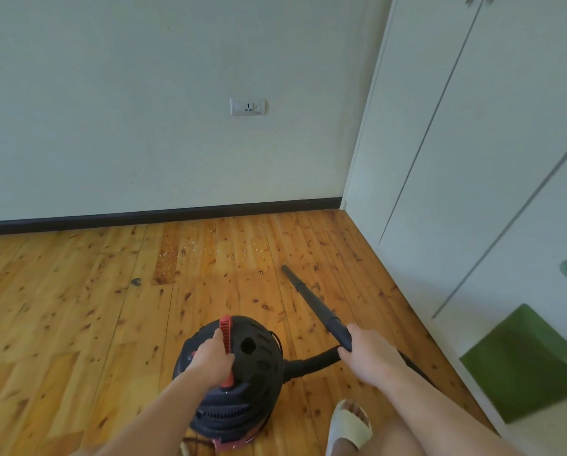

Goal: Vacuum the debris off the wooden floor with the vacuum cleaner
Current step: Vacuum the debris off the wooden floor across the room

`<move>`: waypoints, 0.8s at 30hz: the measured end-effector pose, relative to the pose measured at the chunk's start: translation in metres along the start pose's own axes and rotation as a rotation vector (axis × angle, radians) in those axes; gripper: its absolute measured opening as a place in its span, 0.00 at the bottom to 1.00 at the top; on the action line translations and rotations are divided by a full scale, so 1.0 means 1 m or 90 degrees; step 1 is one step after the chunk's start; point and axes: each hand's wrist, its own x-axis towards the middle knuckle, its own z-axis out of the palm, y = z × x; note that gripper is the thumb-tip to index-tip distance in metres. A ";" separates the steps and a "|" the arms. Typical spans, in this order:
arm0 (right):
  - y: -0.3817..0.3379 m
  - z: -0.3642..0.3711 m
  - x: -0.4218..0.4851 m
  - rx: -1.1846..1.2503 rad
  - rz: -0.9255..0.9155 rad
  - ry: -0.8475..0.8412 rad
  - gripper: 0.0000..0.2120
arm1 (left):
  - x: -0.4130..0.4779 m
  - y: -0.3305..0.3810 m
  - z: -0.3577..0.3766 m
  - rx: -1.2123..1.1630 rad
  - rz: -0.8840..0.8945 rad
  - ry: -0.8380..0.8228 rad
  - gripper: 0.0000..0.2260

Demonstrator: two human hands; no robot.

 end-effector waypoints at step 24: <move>-0.032 0.054 -0.017 0.010 -0.036 0.010 0.29 | -0.008 -0.014 0.034 -0.286 -0.098 0.133 0.09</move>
